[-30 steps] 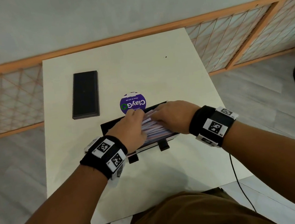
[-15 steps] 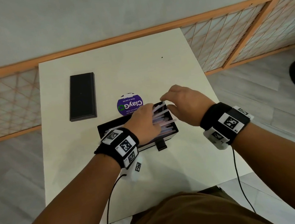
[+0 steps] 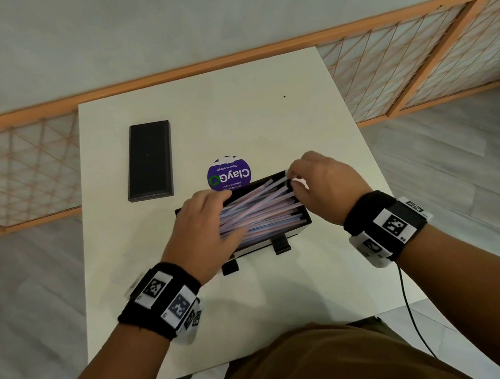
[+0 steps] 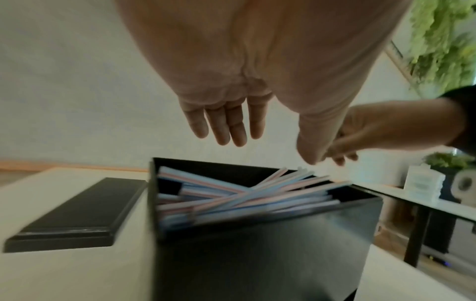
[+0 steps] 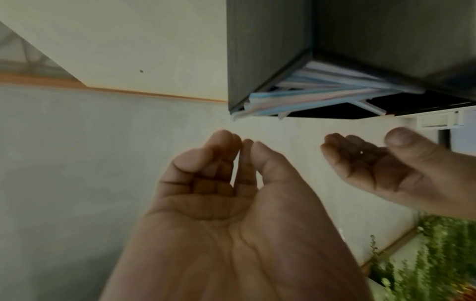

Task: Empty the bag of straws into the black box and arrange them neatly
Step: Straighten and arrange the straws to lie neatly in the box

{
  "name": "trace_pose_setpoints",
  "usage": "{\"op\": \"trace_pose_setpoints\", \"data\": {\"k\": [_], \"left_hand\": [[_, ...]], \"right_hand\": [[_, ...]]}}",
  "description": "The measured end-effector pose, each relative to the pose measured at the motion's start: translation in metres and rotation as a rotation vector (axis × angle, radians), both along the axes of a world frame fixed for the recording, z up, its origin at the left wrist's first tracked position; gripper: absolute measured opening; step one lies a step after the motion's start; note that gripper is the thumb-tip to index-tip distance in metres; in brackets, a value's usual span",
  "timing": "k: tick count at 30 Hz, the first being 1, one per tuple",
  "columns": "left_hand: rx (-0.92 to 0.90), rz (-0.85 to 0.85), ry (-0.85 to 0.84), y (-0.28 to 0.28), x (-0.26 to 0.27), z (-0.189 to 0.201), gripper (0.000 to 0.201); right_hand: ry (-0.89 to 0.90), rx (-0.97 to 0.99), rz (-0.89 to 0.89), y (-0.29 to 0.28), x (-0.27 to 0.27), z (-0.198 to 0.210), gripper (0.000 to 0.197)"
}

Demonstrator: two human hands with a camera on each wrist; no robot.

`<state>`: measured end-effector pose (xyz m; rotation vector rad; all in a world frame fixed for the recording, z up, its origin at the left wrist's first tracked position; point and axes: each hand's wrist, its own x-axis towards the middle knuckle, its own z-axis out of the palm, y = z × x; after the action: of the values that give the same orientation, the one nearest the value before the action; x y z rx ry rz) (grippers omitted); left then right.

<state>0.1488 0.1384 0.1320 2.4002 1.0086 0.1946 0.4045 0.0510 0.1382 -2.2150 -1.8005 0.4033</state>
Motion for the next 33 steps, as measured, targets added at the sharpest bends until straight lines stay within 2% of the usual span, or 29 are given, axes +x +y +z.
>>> {"op": "trace_pose_setpoints", "data": {"k": [2,3,5,7,11,14,19,21,25,29,30,33], "left_hand": [[-0.022,-0.021,0.084,0.001,-0.010,-0.004,0.077],[-0.044,-0.033,0.131,0.000,-0.013,-0.007,0.085],[-0.068,-0.053,0.207,-0.002,-0.014,-0.015,0.099],[-0.070,-0.061,0.249,-0.004,-0.012,-0.023,0.105],[-0.080,-0.019,0.233,-0.008,-0.009,-0.037,0.108],[-0.042,-0.018,0.238,-0.011,-0.009,-0.048,0.110],[0.070,-0.037,0.280,-0.013,-0.009,-0.062,0.106],[0.102,-0.035,0.296,-0.013,-0.008,-0.064,0.103],[0.139,-0.030,0.304,-0.014,-0.009,-0.066,0.102],[0.125,-0.019,0.262,-0.014,-0.009,-0.067,0.100],[0.117,-0.016,0.241,-0.013,-0.009,-0.067,0.099],[0.103,-0.024,0.179,-0.012,-0.012,-0.066,0.096]], "right_hand": [[0.007,0.086,0.101,0.007,-0.008,0.005,0.024],[0.010,0.065,0.192,0.012,-0.014,0.006,0.029],[-0.011,-0.068,0.374,0.021,-0.027,0.003,0.042],[-0.087,-0.222,0.448,0.028,-0.038,-0.003,0.056],[-0.232,-0.408,0.391,0.034,-0.046,-0.014,0.078],[-0.194,-0.462,0.330,0.037,-0.048,-0.023,0.091],[-0.198,-0.485,0.260,0.045,-0.061,-0.036,0.097],[-0.167,-0.504,0.249,0.051,-0.065,-0.034,0.095],[-0.060,-0.497,0.272,0.055,-0.067,-0.024,0.076],[-0.096,-0.355,0.364,0.047,-0.065,-0.020,0.073],[-0.101,-0.309,0.380,0.046,-0.062,-0.018,0.067],[-0.145,-0.206,0.361,0.048,-0.046,0.000,0.034]]}}
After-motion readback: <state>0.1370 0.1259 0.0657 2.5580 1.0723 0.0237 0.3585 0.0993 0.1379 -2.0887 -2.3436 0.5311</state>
